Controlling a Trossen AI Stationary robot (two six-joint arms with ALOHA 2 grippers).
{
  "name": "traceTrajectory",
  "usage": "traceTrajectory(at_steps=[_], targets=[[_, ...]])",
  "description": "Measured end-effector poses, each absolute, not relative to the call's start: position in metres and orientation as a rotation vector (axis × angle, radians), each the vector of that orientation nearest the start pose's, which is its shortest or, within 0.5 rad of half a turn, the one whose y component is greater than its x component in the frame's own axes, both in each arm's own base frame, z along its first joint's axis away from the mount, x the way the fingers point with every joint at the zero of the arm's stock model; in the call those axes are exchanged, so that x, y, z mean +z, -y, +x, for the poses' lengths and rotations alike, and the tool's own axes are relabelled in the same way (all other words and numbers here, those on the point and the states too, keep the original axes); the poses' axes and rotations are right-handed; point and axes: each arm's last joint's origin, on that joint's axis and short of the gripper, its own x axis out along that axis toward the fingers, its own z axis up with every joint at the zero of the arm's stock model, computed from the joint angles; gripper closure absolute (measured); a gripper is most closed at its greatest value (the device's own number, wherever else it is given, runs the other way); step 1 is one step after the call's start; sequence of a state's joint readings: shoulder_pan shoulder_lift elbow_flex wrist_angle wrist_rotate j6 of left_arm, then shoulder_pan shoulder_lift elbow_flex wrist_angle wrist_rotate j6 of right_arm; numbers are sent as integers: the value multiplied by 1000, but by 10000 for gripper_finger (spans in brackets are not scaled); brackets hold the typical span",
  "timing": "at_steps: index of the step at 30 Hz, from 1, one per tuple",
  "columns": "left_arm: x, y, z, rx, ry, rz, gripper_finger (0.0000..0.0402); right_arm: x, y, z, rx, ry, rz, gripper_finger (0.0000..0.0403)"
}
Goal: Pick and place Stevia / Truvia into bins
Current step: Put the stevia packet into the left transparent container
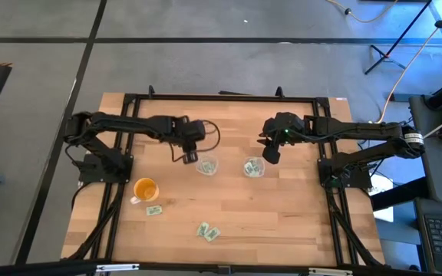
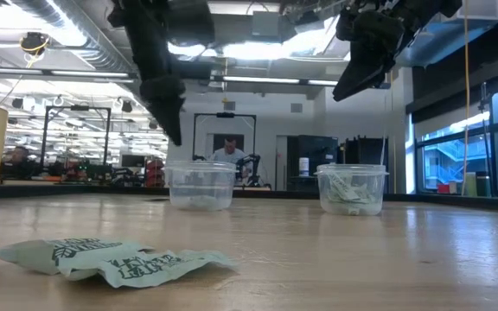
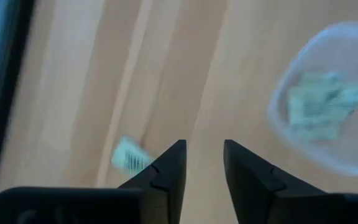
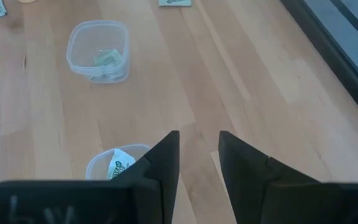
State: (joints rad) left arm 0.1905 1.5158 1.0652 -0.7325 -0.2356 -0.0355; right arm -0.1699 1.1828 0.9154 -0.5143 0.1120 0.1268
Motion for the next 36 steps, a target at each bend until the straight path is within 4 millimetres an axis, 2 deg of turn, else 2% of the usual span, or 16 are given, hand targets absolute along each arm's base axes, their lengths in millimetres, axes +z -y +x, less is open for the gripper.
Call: traceTrajectory(at_steps=[7, 13, 21, 28, 36], targets=[[208, -98, 265, 536, -1218, -155, 294, 273, 44, 237, -317, -766, 143, 287], [191, -115, 255, 635, -1177, -249, 293, 273, 44, 237, -317, -765, 141, 287], [176, -117, 246, 734, -1177, -375, 284, 274, 44, 237, -317, -755, 141, 287], [167, -119, 251, 759, -1179, -389, 281, 274, 44, 237, -316, -756, 141, 287], [148, -121, 258, 726, -1224, -416, 281, 274, 44, 237, -317, -756, 141, 287]])
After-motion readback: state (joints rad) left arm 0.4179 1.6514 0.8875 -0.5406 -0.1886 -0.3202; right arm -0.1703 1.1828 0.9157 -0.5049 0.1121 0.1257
